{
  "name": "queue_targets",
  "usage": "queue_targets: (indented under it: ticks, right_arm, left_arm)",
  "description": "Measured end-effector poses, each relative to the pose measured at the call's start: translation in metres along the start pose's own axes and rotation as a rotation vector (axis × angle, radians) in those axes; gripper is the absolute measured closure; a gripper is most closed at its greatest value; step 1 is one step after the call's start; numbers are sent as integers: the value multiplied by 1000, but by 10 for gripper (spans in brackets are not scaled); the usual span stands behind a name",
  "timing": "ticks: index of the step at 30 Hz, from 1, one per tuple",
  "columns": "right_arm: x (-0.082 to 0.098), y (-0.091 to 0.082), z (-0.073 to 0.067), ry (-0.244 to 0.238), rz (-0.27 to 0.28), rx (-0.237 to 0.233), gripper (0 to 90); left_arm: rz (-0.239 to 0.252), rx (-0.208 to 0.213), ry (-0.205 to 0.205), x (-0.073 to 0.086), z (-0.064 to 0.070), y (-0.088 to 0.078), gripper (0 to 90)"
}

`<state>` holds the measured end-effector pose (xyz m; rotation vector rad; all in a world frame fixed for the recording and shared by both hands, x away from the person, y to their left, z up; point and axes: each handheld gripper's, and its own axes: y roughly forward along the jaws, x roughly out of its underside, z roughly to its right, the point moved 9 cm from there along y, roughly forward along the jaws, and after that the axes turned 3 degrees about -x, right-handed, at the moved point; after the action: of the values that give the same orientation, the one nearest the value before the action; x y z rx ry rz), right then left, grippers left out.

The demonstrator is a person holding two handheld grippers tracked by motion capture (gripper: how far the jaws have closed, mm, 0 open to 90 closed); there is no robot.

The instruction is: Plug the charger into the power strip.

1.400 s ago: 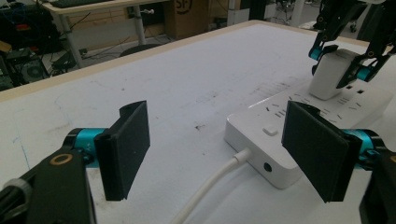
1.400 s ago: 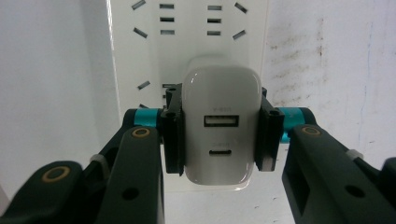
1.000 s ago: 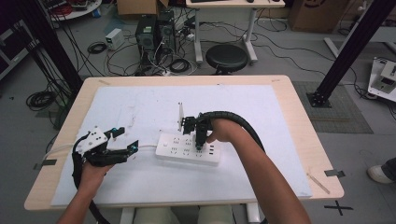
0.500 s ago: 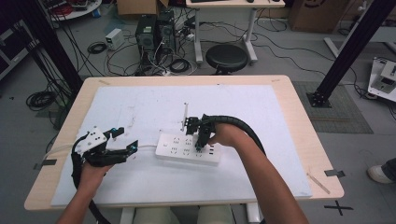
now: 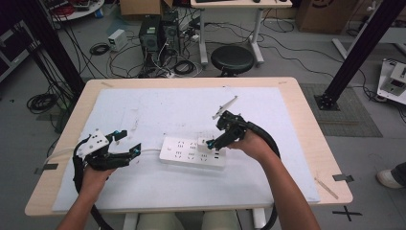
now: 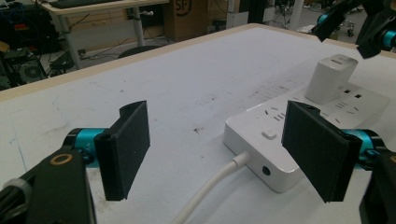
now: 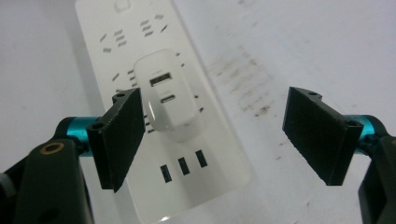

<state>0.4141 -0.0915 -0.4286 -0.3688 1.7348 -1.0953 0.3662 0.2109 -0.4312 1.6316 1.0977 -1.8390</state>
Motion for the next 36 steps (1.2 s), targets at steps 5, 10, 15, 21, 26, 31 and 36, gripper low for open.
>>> queue_targets:
  ticks: [5,10,15,21,26,31,36]
  right_arm:
    - [13,-25,14,112,183,54,212]
    - [33,-45,24,203,293,122,212]
    - [57,-55,25,212,324,167,212]
    - [76,-63,24,230,356,217,183]
    - [83,-65,24,236,399,244,160]
    - [92,-68,24,261,452,268,160]
    - [100,-69,24,273,485,295,160]
  left_arm:
    - [1,1,1,0,0,0,236]
    - [3,1,0,-1,1,0,236]
    - [7,-5,-3,-1,0,-1,236]
    - [14,-8,-7,-2,-1,-1,236]
    - [17,-9,-7,-2,-1,-2,236]
    - [18,-8,0,-2,-1,-1,236]
    - [23,-9,5,-3,-1,-2,236]
